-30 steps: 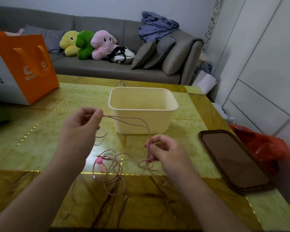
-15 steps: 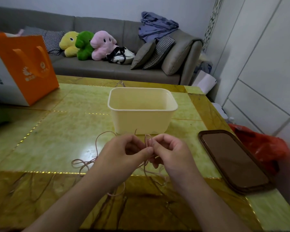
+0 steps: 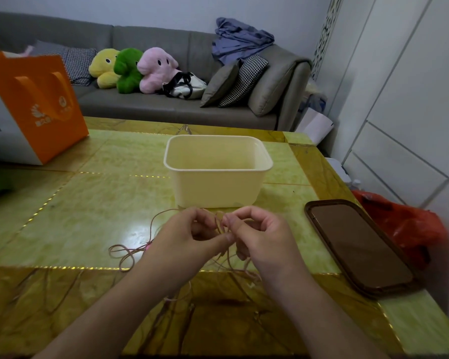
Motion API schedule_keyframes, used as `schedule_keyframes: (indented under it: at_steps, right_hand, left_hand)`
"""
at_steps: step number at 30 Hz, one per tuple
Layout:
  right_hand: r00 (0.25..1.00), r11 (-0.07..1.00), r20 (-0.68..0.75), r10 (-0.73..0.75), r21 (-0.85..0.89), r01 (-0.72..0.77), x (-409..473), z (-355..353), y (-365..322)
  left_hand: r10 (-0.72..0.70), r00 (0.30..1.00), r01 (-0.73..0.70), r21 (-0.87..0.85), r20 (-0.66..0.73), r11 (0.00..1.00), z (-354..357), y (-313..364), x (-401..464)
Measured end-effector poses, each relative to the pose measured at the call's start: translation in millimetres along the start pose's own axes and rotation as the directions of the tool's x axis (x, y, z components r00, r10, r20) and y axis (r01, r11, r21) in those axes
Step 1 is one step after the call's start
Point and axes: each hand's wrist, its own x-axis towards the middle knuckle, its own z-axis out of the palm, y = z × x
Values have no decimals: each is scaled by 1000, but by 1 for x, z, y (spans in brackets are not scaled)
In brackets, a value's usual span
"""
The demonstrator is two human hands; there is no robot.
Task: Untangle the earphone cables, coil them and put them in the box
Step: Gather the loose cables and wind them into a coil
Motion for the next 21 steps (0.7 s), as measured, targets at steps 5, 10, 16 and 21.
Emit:
schedule_keyframes:
  at_steps: [5, 10, 16, 21]
  right_hand:
    - [986, 982, 125, 111, 141, -129, -2, -4, -7]
    - [991, 993, 118, 61, 89, -71, 0, -15, -17]
    - [962, 921, -154, -227, -355, 161, 7, -47, -28]
    - [915, 812, -228, -332, -562, 155, 9, -62, -30]
  left_hand:
    - [-2, 999, 2, -10, -49, 1000, 3, -2, -1]
    - [111, 994, -110, 76, -16, 991, -5, 1, 0]
    - [67, 997, -70, 86, 34, 994, -19, 5, 0]
    - [192, 975, -146, 331, -113, 932, -25, 4, 2]
